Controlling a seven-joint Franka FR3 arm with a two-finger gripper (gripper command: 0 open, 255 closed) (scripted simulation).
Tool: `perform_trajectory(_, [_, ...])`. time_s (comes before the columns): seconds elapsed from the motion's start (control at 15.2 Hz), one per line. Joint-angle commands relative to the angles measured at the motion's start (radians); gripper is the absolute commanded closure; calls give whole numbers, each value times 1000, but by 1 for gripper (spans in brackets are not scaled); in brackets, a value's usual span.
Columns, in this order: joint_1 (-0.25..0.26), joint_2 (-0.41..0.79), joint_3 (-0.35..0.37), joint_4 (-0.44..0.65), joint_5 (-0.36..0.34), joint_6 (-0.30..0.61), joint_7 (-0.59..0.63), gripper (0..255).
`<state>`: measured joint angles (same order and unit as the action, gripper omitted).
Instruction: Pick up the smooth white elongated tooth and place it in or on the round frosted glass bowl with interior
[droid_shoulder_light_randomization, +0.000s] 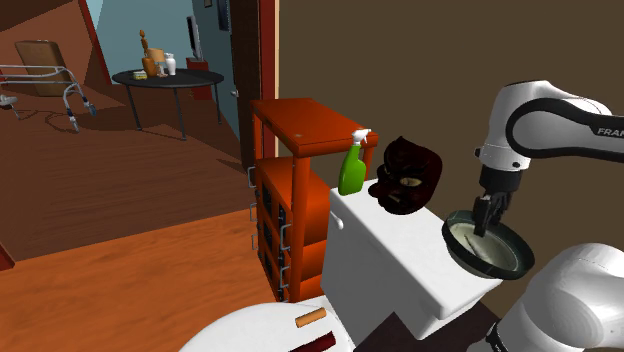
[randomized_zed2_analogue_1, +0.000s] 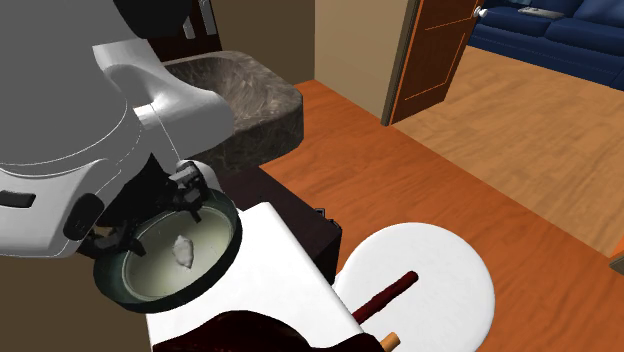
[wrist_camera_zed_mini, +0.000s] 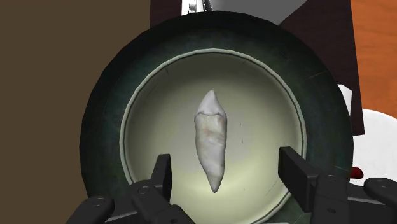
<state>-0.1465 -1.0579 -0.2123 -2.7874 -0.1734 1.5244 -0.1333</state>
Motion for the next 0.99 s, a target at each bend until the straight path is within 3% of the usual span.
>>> perform_trajectory(0.0, [0,0,0,0,0,0,0,0])
perform_trajectory(0.2, [0,0,0,0,0,0,0,0])
perform_trajectory(0.46, [17,56,17,148,22,-90,-2,0])
perform_trajectory(0.92, [16,56,17,148,22,-90,-2,0])
